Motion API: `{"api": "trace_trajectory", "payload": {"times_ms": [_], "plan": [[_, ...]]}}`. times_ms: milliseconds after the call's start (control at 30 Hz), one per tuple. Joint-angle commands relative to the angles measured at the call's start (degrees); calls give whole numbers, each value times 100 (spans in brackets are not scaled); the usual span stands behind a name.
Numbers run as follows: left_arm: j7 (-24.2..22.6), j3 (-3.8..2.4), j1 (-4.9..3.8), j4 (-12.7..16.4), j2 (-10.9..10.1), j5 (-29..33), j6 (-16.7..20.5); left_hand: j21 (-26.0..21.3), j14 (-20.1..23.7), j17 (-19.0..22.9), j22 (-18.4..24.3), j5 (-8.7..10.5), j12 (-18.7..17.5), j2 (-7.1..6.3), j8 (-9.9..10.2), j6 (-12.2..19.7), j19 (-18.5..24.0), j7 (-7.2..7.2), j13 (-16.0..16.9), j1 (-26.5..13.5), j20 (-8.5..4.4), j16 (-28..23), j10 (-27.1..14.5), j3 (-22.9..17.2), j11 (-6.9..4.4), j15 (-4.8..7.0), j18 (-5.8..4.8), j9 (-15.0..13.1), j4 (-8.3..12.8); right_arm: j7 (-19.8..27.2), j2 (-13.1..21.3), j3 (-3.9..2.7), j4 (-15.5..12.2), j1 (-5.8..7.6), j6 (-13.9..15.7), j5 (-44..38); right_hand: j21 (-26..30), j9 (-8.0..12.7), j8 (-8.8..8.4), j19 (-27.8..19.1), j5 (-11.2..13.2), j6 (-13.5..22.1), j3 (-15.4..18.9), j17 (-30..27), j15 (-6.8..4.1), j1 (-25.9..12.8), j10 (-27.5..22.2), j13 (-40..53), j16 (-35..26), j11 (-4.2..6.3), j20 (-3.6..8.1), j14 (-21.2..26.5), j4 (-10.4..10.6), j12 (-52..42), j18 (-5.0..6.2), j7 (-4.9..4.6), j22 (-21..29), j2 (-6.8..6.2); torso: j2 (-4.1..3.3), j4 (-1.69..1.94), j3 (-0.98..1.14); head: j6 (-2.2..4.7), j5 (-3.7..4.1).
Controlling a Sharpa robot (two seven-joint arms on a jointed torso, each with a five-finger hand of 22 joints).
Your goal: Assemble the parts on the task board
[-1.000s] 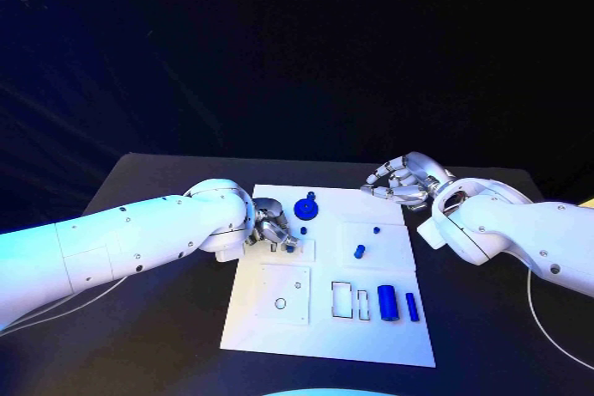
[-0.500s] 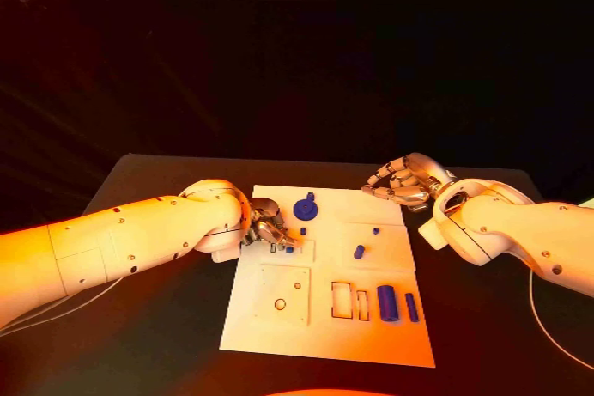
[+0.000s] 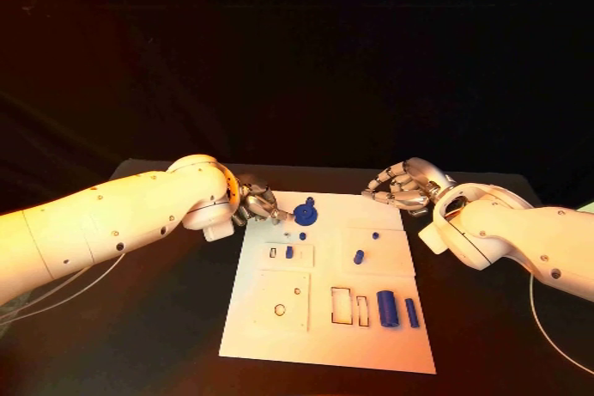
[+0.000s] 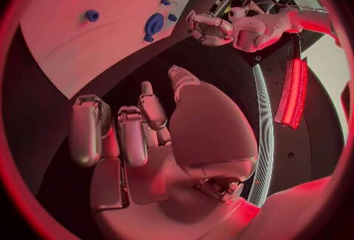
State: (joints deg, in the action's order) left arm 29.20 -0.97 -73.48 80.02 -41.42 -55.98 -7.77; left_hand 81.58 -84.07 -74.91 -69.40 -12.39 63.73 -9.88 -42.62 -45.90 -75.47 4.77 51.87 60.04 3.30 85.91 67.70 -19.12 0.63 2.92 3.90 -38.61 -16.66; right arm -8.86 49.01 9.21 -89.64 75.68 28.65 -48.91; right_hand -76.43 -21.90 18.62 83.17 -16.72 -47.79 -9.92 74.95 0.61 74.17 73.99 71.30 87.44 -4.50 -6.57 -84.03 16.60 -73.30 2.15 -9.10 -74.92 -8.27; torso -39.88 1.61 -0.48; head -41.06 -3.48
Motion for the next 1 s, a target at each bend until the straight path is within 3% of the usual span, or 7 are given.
{"api": "trace_trajectory", "payload": {"times_ms": [33,67,167,467,767,1000], "plan": [[-29,-14,-101,-216,57,345,-227,-121,-286,-687,237,18,-180,-6,74,116,179,63,-241,105,52,-164,-250,79,63,-70,110,48,-3,47,-5,-1,2,-3,-89,-11,22,6,18,-27,23,47,28,1013,-24,-46,-38,-6,-23,1,13,-463,-6,19,91,-10,-935,-29,-4,-6,1,25,-4],[-38,-16,-120,-280,75,314,-235,-234,-194,-498,454,9,-368,-13,128,218,344,110,-485,169,85,-309,-491,118,110,-109,155,75,-1,46,-7,-1,3,-3,-89,-11,22,6,18,-27,23,47,28,1013,-24,-46,-38,-6,-23,1,13,-463,-6,19,91,-10,-935,-29,-4,-3,-1,28,0],[-68,-21,-165,-523,165,117,-233,-316,-138,-394,583,-1,-483,-22,198,323,440,168,-665,266,130,-389,-676,176,160,-155,181,125,0,44,-8,-1,3,-3,-89,-11,22,6,18,-27,23,47,28,1013,-24,-46,-38,-6,-23,1,13,-463,-6,19,91,-10,-935,-29,-9,1,-9,42,17],[-105,-9,-194,-1153,534,-196,-394,-288,-167,-462,506,-7,-435,13,195,301,379,171,-620,316,144,-338,-649,180,166,-165,166,139,-5,42,-20,-1,10,-3,-96,-11,21,6,23,-26,23,48,29,1016,-25,-45,-35,-3,-21,1,13,-463,-6,16,91,-9,-936,-33,-21,5,-17,33,-23],[-58,87,-193,-1696,862,-102,-645,-251,-211,-550,422,-3,-374,77,186,264,312,167,-568,311,152,-267,-601,192,163,-164,150,153,-15,55,-28,0,-11,-3,-88,-28,19,6,25,-24,21,48,27,1017,-25,-43,-34,-3,-21,2,13,-464,-6,16,90,-8,-937,-30,-15,-2,-10,1,-48],[-77,119,-184,-1930,1017,-57,-722,-225,-237,-605,363,-4,-344,109,180,239,266,161,-545,313,154,-224,-575,198,159,-162,138,161,-12,57,-35,0,-9,-3,-87,-31,15,7,30,-21,13,48,21,1016,-26,-39,-33,-3,-22,2,14,-464,-6,15,89,-7,-939,-21,-15,-2,-15,-19,-46]]}}
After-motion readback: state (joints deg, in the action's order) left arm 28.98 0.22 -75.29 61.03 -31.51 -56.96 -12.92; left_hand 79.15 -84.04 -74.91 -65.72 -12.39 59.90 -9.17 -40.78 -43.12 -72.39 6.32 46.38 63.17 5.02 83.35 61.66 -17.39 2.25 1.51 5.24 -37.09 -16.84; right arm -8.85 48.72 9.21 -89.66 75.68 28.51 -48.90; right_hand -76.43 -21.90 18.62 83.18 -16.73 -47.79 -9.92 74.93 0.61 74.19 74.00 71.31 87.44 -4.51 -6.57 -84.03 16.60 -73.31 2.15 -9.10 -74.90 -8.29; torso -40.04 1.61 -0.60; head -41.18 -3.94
